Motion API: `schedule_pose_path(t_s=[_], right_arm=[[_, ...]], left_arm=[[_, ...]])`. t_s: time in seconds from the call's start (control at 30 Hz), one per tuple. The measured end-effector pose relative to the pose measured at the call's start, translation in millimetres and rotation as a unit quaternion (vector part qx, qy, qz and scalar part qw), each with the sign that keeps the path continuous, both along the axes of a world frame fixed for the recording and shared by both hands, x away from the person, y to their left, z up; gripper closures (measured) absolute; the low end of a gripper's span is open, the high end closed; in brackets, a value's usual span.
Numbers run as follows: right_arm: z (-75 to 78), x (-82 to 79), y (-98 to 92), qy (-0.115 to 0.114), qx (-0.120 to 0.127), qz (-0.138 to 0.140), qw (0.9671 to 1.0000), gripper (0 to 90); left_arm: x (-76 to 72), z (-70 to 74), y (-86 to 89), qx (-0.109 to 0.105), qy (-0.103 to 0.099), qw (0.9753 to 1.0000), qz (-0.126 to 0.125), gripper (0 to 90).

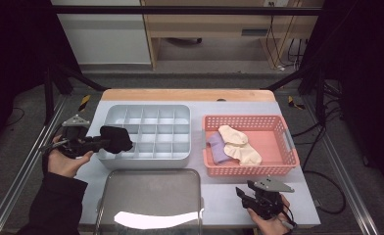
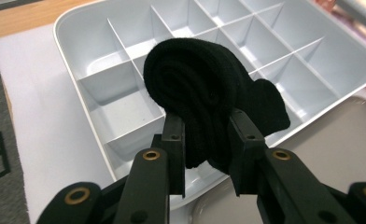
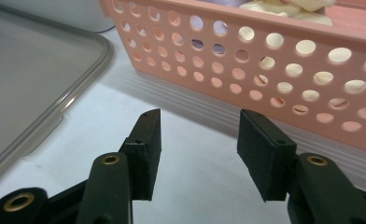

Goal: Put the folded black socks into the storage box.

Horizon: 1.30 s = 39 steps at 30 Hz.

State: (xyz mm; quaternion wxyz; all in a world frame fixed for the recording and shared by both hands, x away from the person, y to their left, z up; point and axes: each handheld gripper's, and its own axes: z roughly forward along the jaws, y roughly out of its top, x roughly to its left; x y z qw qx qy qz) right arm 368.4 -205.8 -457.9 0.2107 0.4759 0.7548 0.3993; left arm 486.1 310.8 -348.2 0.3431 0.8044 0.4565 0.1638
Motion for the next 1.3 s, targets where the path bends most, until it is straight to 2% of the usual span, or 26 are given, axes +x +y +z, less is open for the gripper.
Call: schedule_pose_path(t_s=[0.17,0.3,0.53,0.8,1.07,1.3], right_arm=[[-0.3,0.3,-0.3,0.0,0.0,0.001,1.0,50.2],[-0.5,0.2,-0.1,0.002,0.002,-0.001,1.0,50.2],[-0.8,0.6,0.0,0.005,0.006,0.001,1.0,50.2],[-1.2,1.5,-0.1,0.005,0.005,0.003,1.0,50.3],[-1.9,2.3,0.2,0.005,0.003,0.004,1.0,50.4],[-2.4,2.6,0.2,0.006,0.003,0.005,1.0,50.5]], left_arm=[[5.6,-9.7,-4.2,0.021,0.014,0.9997,-0.004,70.3],[9.4,-17.7,-6.0,0.03,0.027,0.9992,-0.009,70.4],[13.8,-24.4,-4.3,0.036,0.037,0.9986,-0.014,70.5],[15.0,-27.6,-10.4,0.045,0.056,0.9967,-0.037,70.8],[20.5,-34.3,-21.9,0.063,0.077,0.9938,-0.048,71.2],[26.1,-42.0,-33.8,0.083,0.1,0.9897,-0.059,71.2]])
